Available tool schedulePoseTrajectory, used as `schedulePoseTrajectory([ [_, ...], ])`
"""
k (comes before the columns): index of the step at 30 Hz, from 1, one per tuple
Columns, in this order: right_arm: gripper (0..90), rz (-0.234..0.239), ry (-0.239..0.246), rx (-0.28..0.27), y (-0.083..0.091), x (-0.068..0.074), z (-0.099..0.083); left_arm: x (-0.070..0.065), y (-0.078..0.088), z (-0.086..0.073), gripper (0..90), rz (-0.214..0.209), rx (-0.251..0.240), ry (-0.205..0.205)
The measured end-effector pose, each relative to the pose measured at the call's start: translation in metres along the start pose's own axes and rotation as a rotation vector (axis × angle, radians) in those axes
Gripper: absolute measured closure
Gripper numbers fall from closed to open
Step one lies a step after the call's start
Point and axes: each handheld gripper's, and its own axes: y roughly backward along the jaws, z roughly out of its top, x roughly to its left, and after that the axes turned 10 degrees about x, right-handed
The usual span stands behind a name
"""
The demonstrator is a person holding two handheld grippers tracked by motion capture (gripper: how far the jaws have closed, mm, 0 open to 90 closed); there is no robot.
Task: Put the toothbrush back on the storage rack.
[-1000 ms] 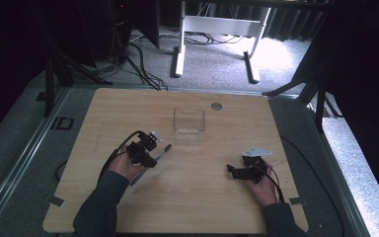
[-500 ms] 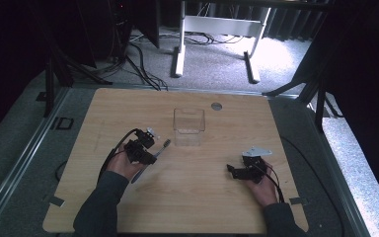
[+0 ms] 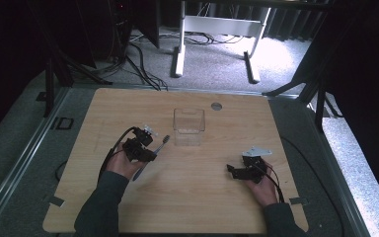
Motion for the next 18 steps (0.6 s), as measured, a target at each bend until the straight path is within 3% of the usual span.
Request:
schedulePoseTrajectory([
  [8,18.6,0.000,0.000,0.000,0.0000,0.0000,0.0000,0.0002,0.0019,-0.0005,78.5,0.000,-0.033,0.015],
  [18,18.6,0.000,0.000,0.000,0.0000,0.0000,0.0000,-0.0013,0.0071,-0.0014,78.5,0.026,-0.118,0.026],
])
